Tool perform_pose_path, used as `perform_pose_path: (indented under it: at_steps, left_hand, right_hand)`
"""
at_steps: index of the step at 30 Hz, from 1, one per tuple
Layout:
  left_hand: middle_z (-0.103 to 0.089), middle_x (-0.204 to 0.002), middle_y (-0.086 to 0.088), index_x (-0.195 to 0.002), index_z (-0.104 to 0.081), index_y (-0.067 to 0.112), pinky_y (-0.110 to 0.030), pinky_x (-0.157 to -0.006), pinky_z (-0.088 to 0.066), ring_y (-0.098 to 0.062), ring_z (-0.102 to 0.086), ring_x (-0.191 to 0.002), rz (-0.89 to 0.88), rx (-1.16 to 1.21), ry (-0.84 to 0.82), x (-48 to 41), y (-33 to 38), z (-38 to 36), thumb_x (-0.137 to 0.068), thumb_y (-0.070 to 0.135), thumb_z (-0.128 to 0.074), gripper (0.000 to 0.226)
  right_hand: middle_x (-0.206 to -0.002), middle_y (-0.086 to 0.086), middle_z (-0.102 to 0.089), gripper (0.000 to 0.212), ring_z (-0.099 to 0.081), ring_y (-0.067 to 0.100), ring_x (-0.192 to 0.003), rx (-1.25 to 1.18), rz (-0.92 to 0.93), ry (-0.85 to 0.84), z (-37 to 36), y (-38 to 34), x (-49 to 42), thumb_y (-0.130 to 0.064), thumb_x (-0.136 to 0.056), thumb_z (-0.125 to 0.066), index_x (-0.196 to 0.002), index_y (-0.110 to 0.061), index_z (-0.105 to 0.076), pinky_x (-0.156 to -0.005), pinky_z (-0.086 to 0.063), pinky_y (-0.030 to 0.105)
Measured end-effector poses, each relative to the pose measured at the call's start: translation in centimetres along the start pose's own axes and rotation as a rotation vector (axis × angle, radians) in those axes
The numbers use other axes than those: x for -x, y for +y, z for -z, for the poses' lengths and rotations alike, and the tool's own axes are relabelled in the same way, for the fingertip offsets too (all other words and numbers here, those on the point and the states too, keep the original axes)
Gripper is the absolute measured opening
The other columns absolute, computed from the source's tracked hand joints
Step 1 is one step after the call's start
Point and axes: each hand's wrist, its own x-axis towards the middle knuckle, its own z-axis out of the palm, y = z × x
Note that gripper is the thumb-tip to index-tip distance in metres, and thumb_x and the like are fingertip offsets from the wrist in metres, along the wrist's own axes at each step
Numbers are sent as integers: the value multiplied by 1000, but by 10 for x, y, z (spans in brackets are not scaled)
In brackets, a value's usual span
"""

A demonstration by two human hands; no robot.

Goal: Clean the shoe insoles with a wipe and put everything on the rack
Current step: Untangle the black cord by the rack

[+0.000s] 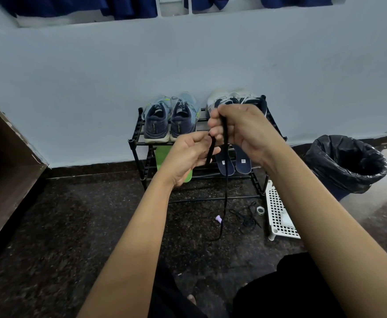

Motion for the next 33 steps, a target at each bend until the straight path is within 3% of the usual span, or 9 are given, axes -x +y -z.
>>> perform_pose_path:
  at_steps: [3, 8, 12, 15, 18, 20, 22, 27, 33]
  left_hand:
    - [-73, -107, -3, -102, -68, 12, -42, -91, -55, -21, -69, -106, 39, -53, -67, 2, 1, 2, -102, 17, -48, 20]
    - [-72, -108, -13, -103, -67, 6, -51, -92, -54, -29, -68, -107, 69, -56, -169, 7, 3, 1, -101, 20, -48, 24]
    - [-74, -98, -15, -96, -64, 5, -55, -84, -56, -33, -70, -100, 98, 71, -168, 9, 8, -1, -103, 17, -44, 24]
    - [-74, -90, -14, -95, -61, 4, -54, -78, -58, -31, -72, -92, 105, 144, -129, 9, 10, -2, -105, 16, -40, 26]
    - [-74, -87, -13, -98, -60, 3, -51, -73, -60, -30, -73, -86, 104, 172, -100, 8, 11, -2, -105, 17, -38, 27]
    - [-74, -87, -12, -100, -60, 3, -49, -69, -61, -29, -74, -82, 104, 162, -88, 8, 11, -2, -106, 17, -37, 28]
    - [-74, -85, -11, -101, -59, 2, -46, -66, -62, -28, -74, -78, 109, 149, -79, 8, 11, -3, -106, 16, -37, 27]
    - [-74, -84, -9, -102, -60, 3, -45, -66, -62, -27, -74, -74, 119, 138, -70, 9, 11, -5, -106, 17, -37, 27]
    - [-74, -88, -10, -102, -62, 3, -45, -69, -62, -27, -74, -79, 99, 174, -63, 8, 13, -4, -105, 17, -39, 27]
  right_hand:
    - [-64, -3, -63, 24, -49, 7, -49, -27, 70, 54, 4, -7, -10, -13, -96, -45, -79, -11, -62, -54, -44, 20]
    - [-67, -6, -64, 21, -43, 4, -49, -9, 156, 154, 19, -7, -21, -11, -95, -47, -89, -11, -67, -53, -40, 17]
    - [-66, -3, -58, 16, -42, 3, -46, 34, 36, 219, 34, 7, -24, -15, -94, -53, -83, -11, -64, -50, -40, 17]
    - [-64, -2, -58, 26, -50, 7, -53, 279, -146, 121, 44, 24, -23, -26, -95, -53, -73, -14, -58, -57, -45, 22]
    - [-67, -6, -65, 10, -61, 5, -61, 412, -205, -33, 51, 39, -22, -17, -94, -55, -89, -10, -60, -73, -51, 30]
    - [-78, -2, -66, 11, -64, 6, -71, 436, -158, -132, 55, 46, -22, -7, -92, -56, -103, -7, -59, -84, -51, 34]
    - [-88, 3, -65, 25, -63, 13, -80, 367, -107, -228, 56, 48, -20, 1, -90, -55, -114, -5, -55, -83, -52, 30]
    - [-106, 11, -62, 42, -58, 16, -98, 412, 118, -341, 49, 53, -15, 9, -77, -60, -117, -3, -56, -86, -49, 28]
    - [-88, 3, -66, 28, -62, 6, -84, 391, 220, -205, 39, 59, -15, 19, -82, -49, -105, 7, -60, -77, -49, 18]
